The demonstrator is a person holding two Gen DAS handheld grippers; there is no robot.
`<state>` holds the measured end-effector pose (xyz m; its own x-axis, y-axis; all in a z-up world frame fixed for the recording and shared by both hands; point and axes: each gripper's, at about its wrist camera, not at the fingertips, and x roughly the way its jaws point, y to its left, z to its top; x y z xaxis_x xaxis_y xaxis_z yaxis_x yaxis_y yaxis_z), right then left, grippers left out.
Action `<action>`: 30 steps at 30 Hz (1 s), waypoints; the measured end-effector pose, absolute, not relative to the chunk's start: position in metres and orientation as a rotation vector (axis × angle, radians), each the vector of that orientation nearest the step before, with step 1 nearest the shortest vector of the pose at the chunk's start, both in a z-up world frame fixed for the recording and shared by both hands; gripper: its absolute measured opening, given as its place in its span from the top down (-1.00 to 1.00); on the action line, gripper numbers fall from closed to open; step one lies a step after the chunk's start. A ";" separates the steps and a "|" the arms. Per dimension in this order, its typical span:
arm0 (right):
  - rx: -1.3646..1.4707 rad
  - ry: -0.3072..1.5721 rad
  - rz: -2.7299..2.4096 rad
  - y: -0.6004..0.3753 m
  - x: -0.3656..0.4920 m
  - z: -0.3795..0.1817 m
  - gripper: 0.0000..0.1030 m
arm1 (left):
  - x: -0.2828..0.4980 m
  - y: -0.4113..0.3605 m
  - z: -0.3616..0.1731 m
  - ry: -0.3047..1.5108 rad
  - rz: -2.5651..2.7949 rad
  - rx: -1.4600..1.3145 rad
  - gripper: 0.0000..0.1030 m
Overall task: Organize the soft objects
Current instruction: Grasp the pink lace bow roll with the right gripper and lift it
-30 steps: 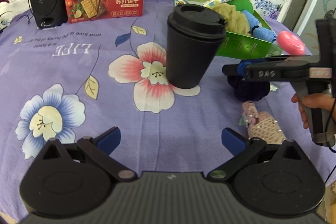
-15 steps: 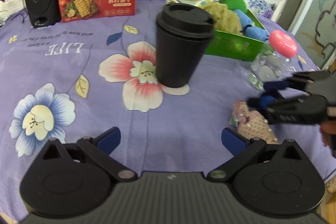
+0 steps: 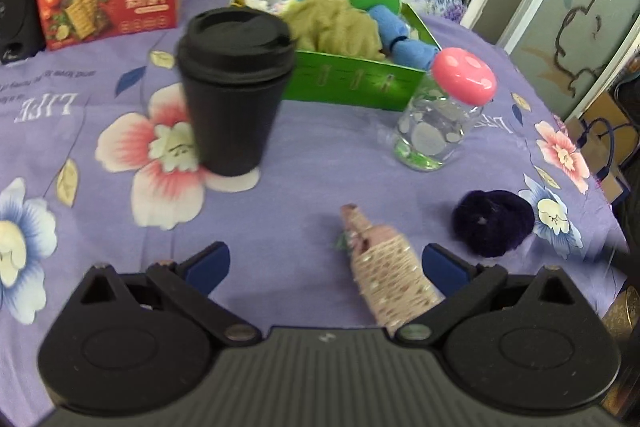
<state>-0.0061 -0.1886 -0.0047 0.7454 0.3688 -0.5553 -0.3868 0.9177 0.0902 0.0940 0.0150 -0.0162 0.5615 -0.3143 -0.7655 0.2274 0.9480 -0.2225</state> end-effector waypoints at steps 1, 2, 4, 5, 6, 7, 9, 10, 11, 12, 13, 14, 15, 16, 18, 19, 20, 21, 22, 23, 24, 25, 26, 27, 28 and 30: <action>-0.014 0.624 0.420 -0.180 -0.012 -0.017 0.23 | 0.099 0.007 -0.016 0.936 -0.314 -0.084 -0.97; 0.004 0.655 0.435 -0.171 -0.015 -0.029 0.24 | 0.103 0.001 -0.016 0.951 -0.313 -0.079 -0.97; 0.015 0.663 0.418 -0.155 -0.013 -0.043 0.24 | 0.110 -0.014 -0.020 0.986 -0.351 -0.070 -0.97; 0.002 0.657 0.383 -0.149 -0.009 -0.047 0.23 | 0.113 -0.022 -0.025 1.010 -0.356 -0.051 -0.97; -0.018 0.654 0.345 -0.142 -0.002 -0.052 0.23 | 0.115 -0.028 -0.029 1.028 -0.354 -0.035 -0.97; -0.034 0.659 0.329 -0.138 0.004 -0.057 0.23 | 0.118 -0.033 -0.034 1.045 -0.356 -0.026 -0.97; -0.053 0.692 0.334 -0.128 0.015 -0.068 0.23 | 0.127 -0.035 -0.045 1.094 -0.354 -0.047 -0.97; -0.059 0.700 0.346 -0.126 0.018 -0.073 0.22 | 0.132 -0.033 -0.050 1.121 -0.365 -0.068 -0.97; -0.070 0.692 0.341 -0.124 0.018 -0.077 0.21 | 0.135 -0.031 -0.056 1.151 -0.372 -0.092 -0.97; -0.088 0.662 0.339 -0.124 0.016 -0.079 0.20 | 0.138 -0.028 -0.061 1.176 -0.373 -0.121 -0.97; -0.084 0.648 0.335 -0.124 0.015 -0.082 0.18 | 0.140 -0.025 -0.066 1.195 -0.375 -0.148 -0.97; -0.046 0.636 0.329 -0.127 0.014 -0.083 0.17 | 0.141 -0.023 -0.069 1.202 -0.373 -0.162 -0.96; 0.000 0.627 0.326 -0.131 0.013 -0.086 0.16 | 0.141 -0.022 -0.070 1.197 -0.374 -0.167 -0.96; 0.027 0.624 0.328 -0.134 0.014 -0.086 0.16 | 0.141 -0.022 -0.069 1.189 -0.375 -0.168 -0.90; 0.075 0.637 0.337 -0.140 0.019 -0.083 0.16 | 0.139 -0.023 -0.066 1.165 -0.372 -0.141 -0.47; 0.101 0.640 0.345 -0.145 0.020 -0.082 0.23 | 0.137 -0.023 -0.064 1.156 -0.391 -0.132 -0.25; 0.125 0.636 0.353 -0.150 0.021 -0.082 0.32 | 0.136 -0.020 -0.062 1.155 -0.428 -0.159 0.15; 0.153 0.635 0.370 -0.155 0.022 -0.082 0.50 | 0.134 -0.017 -0.059 1.156 -0.452 -0.198 0.15; 0.172 0.633 0.387 -0.158 0.024 -0.081 0.53 | 0.131 -0.015 -0.056 1.145 -0.450 -0.201 0.15; 0.168 0.629 0.399 -0.159 0.023 -0.078 0.54 | 0.128 -0.014 -0.053 1.133 -0.459 -0.202 0.15; 0.133 0.618 0.405 -0.158 0.021 -0.073 0.54 | 0.124 -0.014 -0.048 1.116 -0.466 -0.207 0.15; 0.096 0.605 0.411 -0.155 0.019 -0.067 0.54 | 0.121 -0.012 -0.041 1.099 -0.471 -0.216 0.15; 0.065 0.584 0.416 -0.153 0.015 -0.060 0.54 | 0.120 -0.011 -0.030 1.075 -0.479 -0.228 0.15; 0.043 0.563 0.424 -0.154 0.016 -0.050 0.54 | 0.120 -0.009 -0.018 1.048 -0.484 -0.239 0.15; 0.014 0.542 0.436 -0.154 0.019 -0.038 0.54 | 0.123 -0.007 -0.005 1.019 -0.488 -0.251 0.15; -0.060 0.487 0.457 -0.156 0.032 -0.011 0.53 | 0.135 -0.001 0.024 0.953 -0.503 -0.275 0.14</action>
<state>0.0315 -0.1555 -0.0110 0.7853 0.4092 -0.4646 -0.4376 0.8977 0.0511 0.1348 -0.0013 0.0237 0.4767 -0.5233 -0.7064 0.2870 0.8521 -0.4376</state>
